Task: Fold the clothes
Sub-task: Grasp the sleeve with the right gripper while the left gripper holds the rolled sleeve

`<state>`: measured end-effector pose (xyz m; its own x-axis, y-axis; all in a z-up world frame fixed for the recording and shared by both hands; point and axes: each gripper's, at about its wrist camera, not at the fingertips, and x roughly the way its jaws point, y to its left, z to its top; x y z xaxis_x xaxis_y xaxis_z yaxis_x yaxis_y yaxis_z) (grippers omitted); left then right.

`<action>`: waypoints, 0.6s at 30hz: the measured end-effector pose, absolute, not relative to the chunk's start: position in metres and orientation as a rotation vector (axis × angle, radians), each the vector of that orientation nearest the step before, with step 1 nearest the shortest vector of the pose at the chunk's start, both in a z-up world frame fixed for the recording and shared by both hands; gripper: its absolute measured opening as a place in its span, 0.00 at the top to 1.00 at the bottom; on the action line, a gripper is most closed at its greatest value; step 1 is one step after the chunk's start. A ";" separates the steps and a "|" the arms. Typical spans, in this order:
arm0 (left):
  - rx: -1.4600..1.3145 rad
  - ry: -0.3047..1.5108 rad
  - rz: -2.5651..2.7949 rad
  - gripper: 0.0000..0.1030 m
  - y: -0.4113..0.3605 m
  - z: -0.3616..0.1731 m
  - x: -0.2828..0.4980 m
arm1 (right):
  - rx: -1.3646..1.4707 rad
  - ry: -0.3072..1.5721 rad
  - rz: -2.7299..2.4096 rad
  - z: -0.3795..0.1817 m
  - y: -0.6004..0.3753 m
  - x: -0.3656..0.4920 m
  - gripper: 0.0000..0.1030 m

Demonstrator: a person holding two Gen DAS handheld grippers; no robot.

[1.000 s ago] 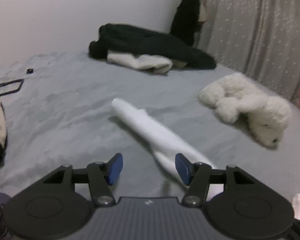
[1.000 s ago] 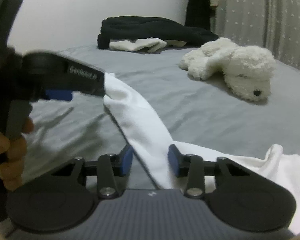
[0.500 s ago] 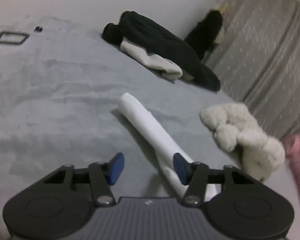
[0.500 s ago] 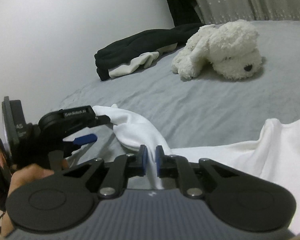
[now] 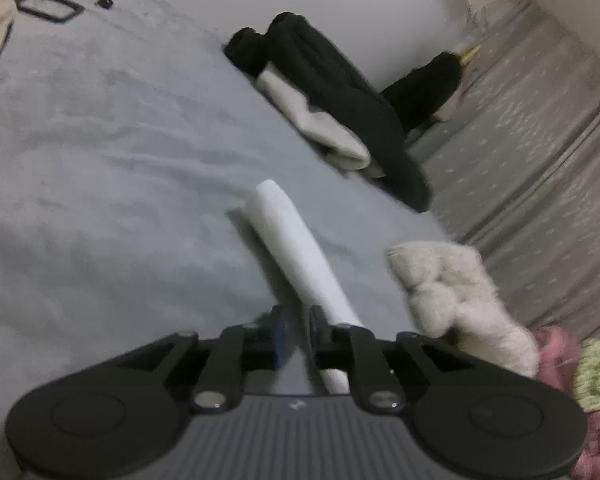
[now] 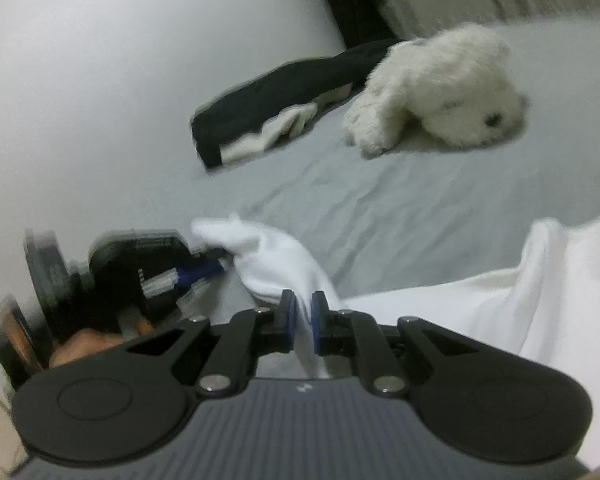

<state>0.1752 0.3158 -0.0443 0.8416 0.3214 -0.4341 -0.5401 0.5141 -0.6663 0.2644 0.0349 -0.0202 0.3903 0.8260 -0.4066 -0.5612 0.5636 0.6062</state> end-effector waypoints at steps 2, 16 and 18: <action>-0.906 0.233 0.487 0.84 0.316 -0.043 0.173 | 0.594 0.806 0.874 -0.028 0.016 0.280 0.91; -0.849 0.329 0.394 0.63 0.303 -0.044 0.191 | 0.348 0.702 0.729 -0.010 0.017 0.265 0.69; -0.832 0.333 0.379 0.63 0.299 -0.043 0.193 | 0.255 0.656 0.735 -0.007 0.026 0.256 0.60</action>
<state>0.1929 0.2988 -0.0431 0.8826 0.1941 -0.4283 -0.4497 0.6143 -0.6483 0.2556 0.0257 -0.0073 0.5553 0.6912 -0.4625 -0.5377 0.7226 0.4344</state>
